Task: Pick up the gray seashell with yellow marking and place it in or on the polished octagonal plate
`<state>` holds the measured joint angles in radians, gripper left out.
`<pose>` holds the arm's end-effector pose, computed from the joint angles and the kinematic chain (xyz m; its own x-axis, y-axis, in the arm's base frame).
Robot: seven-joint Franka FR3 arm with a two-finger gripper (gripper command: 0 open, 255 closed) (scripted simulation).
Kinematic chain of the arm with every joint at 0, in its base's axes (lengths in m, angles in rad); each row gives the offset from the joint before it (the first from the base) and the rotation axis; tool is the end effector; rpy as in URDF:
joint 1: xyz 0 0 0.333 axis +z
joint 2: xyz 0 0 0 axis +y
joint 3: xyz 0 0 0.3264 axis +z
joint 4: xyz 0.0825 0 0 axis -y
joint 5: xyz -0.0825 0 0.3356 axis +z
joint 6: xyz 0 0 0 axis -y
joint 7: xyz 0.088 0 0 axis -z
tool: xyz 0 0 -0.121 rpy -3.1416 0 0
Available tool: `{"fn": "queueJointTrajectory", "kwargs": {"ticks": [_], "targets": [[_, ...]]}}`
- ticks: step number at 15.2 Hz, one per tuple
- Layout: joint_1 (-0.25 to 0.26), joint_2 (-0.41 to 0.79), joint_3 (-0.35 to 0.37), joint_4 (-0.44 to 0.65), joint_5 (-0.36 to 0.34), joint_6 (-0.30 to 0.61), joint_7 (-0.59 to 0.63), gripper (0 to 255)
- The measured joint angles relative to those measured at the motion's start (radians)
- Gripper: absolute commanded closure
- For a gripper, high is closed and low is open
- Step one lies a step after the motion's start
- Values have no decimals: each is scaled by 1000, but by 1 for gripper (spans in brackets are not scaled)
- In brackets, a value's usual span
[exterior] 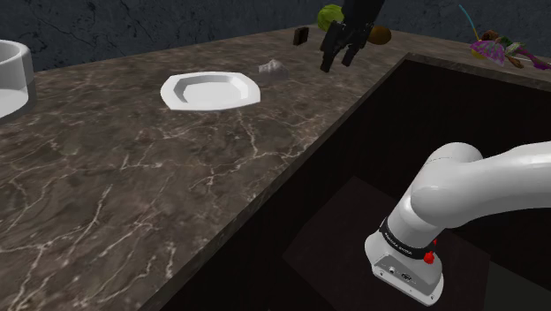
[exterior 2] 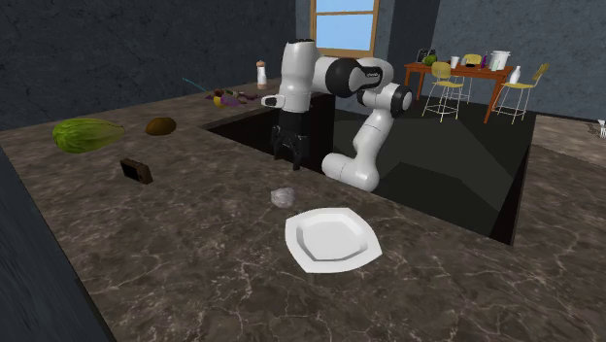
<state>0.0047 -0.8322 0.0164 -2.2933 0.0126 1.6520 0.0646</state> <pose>0.2480 0.0089 0.6303 0.9808 -0.0478 0.1892 -0.0463 -0.9988 -0.0126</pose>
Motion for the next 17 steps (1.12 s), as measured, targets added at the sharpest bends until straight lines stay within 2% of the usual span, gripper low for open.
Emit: {"fn": "queueJointTrajectory", "kwargs": {"ticks": [2, 4, 8, 10, 12, 17], "targets": [[9, 27, -8, 21, 14, -7, -9, 0], [38, 119, -37, 97, 66, -35, -42, 0], [106, 338, -105, 297, 202, -137, -125, 0], [136, 448, -141, 419, 279, -217, -166, 0], [147, 485, -151, 444, 313, -234, -184, 0], [153, 479, -140, 380, 326, -183, -191, 0]]}}
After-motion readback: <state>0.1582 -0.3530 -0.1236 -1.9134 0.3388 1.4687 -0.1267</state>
